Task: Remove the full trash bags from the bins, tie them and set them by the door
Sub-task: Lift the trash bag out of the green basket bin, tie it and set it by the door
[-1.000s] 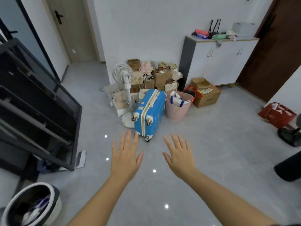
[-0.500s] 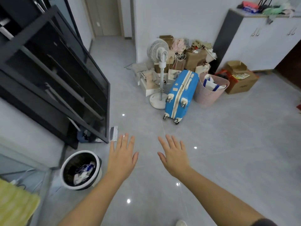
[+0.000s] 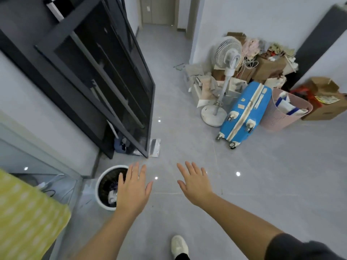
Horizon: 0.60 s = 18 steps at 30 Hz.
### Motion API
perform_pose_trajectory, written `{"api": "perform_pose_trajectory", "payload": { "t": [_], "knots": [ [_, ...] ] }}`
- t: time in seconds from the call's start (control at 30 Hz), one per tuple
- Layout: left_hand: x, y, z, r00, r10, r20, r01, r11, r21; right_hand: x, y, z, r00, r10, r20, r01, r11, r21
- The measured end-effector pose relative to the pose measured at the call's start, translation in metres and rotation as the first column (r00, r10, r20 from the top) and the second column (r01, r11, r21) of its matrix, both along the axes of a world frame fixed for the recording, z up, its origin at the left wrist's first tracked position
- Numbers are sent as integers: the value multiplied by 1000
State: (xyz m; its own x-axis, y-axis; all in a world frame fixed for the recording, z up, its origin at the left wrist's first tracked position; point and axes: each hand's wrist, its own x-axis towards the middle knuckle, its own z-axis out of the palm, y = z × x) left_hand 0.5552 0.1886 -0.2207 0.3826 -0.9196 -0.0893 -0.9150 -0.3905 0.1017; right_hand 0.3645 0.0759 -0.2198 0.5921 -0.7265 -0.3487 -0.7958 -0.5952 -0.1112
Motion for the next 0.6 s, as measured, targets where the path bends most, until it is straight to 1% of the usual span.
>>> {"api": "perform_pose_trajectory", "payload": {
  "t": [0.07, 0.17, 0.3, 0.43, 0.5, 0.6],
  "knots": [
    [28, 8, -14, 999, 48, -23, -47, 999, 19, 33, 3, -10, 1000, 17, -1, -17, 999, 40],
    [68, 20, -39, 997, 66, -40, -64, 997, 43, 78, 15, -30, 1000, 1, 16, -2, 997, 80],
    [119, 29, -96, 994, 94, -53, -90, 993, 72, 131, 31, -81, 997, -61, 52, 54, 990, 128],
    [160, 31, -187, 984, 162, -78, -151, 980, 129, 178, 40, -167, 988, -138, 63, 123, 971, 205],
    [175, 29, -240, 961, 249, -123, -229, 960, 161, 196, 41, -220, 975, -208, 83, 179, 946, 269],
    [192, 27, -323, 907, 372, -198, -344, 925, 163, 216, 35, -306, 954, -281, 106, 230, 911, 342]
  ]
}}
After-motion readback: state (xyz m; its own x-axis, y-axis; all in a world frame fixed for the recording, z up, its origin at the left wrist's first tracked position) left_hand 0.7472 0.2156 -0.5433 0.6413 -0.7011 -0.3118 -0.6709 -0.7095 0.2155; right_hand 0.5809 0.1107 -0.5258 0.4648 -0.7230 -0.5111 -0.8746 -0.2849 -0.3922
